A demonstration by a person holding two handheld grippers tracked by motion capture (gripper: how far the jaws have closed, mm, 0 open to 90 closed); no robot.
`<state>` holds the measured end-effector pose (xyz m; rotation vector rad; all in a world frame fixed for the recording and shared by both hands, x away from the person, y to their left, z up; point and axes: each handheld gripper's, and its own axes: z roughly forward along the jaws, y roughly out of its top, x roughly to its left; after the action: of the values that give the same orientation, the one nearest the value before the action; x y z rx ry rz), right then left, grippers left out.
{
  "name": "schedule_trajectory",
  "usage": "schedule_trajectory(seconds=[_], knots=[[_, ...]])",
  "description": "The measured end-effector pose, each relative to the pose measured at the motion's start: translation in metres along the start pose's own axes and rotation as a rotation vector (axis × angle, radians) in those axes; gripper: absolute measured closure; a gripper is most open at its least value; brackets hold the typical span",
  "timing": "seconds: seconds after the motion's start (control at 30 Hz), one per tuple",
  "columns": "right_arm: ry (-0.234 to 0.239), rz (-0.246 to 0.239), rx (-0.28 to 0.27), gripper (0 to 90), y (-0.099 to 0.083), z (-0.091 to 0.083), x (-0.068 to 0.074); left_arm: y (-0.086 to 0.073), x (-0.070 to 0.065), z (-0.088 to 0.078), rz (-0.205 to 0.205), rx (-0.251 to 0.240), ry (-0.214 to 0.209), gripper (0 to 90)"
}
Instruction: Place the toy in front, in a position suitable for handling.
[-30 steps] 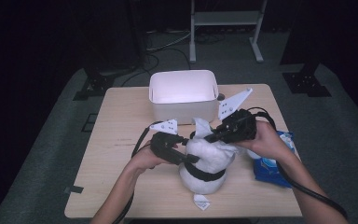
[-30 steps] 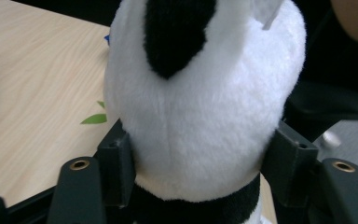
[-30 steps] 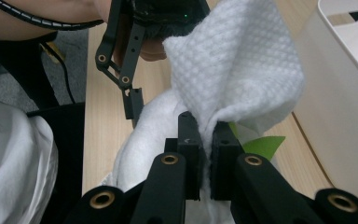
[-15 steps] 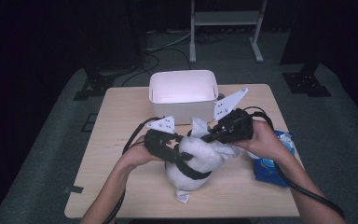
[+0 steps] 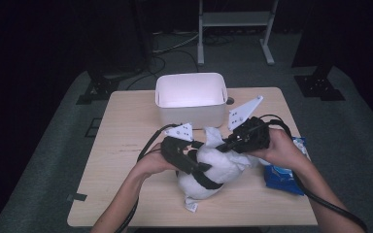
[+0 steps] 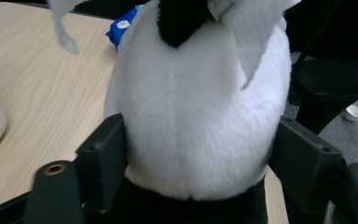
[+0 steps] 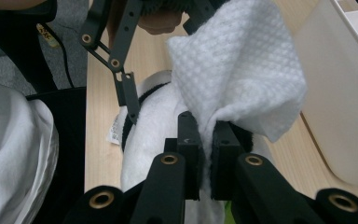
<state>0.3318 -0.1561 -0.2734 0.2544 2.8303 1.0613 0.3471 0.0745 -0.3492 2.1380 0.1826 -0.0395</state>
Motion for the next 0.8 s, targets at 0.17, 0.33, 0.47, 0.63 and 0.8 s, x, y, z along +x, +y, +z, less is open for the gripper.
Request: schedule_trajectory(seconds=[0.17, 0.33, 0.47, 0.63, 0.8], knots=[[0.0, 0.02, -0.005, 84.7, -0.011, -0.005, -0.002, -0.004, 0.0, 0.0, -0.006, 0.025, 0.008, 21.6], [-0.003, 0.055, -0.02, 84.7, -0.025, -0.01, -0.005, -0.017, 0.005, 0.0, -0.03, 0.041, 0.024, 21.5], [-0.002, 0.071, -0.029, 84.7, -0.035, -0.01, -0.007, -0.023, 0.005, -0.002, -0.034, 0.062, 0.034, 19.9], [-0.013, 0.089, -0.033, 84.8, -0.044, -0.013, -0.01, -0.028, 0.004, -0.004, -0.04, 0.059, 0.028, 19.6], [-0.025, 0.118, -0.022, 84.8, -0.054, -0.017, -0.012, -0.031, 0.005, -0.004, -0.04, 0.081, 0.035, 18.6]])
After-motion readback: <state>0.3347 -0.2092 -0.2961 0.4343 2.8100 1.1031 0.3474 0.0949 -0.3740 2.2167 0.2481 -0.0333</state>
